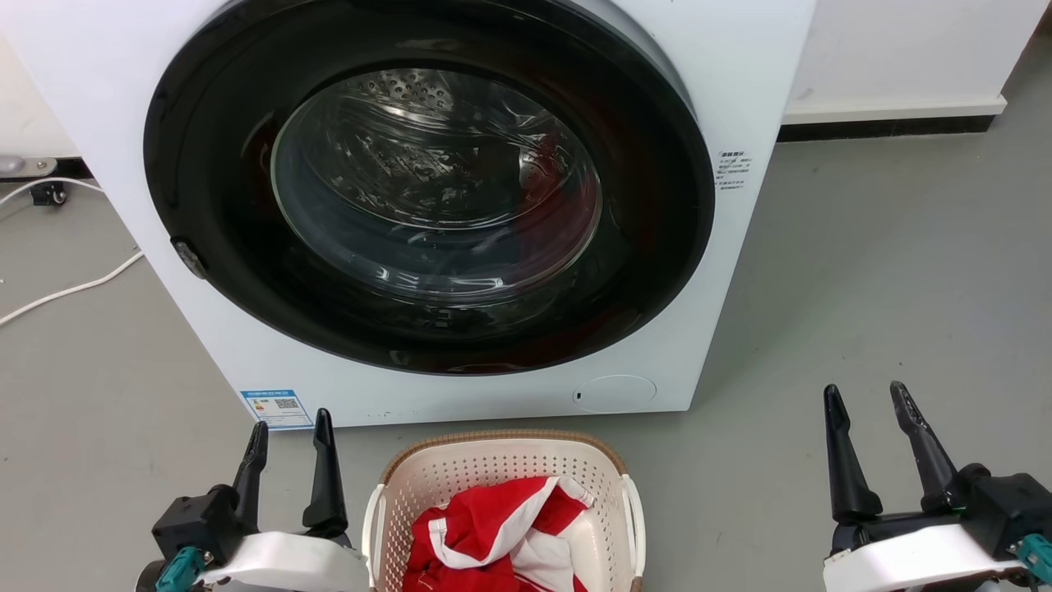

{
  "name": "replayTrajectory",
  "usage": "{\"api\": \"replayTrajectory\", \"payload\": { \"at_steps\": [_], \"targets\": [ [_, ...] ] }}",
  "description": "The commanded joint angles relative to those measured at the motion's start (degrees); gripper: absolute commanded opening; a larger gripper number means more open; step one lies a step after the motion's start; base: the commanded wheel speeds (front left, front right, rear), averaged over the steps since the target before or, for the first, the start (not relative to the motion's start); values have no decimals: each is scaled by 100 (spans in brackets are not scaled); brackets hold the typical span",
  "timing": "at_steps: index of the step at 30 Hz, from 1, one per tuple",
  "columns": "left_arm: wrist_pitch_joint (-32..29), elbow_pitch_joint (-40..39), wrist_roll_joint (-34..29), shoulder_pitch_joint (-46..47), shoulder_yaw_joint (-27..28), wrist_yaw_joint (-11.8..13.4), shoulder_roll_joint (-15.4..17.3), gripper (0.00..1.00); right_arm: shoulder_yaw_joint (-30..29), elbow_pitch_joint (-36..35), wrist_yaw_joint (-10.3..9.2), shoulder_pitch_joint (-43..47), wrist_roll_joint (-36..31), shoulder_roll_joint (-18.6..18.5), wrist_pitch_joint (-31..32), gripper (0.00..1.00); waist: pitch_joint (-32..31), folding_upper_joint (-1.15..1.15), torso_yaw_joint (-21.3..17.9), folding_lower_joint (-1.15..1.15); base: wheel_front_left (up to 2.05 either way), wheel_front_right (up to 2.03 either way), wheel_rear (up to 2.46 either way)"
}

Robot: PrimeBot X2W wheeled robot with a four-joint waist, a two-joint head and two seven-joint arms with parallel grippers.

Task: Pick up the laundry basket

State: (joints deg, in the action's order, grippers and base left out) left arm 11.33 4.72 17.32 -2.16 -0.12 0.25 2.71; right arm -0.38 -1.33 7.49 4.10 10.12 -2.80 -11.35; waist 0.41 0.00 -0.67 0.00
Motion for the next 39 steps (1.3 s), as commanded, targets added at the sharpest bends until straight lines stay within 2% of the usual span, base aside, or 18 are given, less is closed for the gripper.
{"api": "replayTrajectory", "payload": {
  "at_steps": [1, 31, 39],
  "targets": [
    [54, -27, -123, -43, -14, 24, 20, 100, 9, -67, 0, 43, -135, -16, -52, 100, 0, 0, -1, 0, 0, 0, 0],
    [377, -108, -1510, -229, -70, 198, 25, 100, 67, -196, -1, 263, -1245, -13, -377, 100, 7, 0, -24, 0, 0, 0, 0],
    [394, -98, -1554, -229, -40, 257, 25, 100, 11, -87, -1, 259, -1066, -13, -386, 100, 5, 0, -25, 0, 0, 0, 0]
  ]
}}
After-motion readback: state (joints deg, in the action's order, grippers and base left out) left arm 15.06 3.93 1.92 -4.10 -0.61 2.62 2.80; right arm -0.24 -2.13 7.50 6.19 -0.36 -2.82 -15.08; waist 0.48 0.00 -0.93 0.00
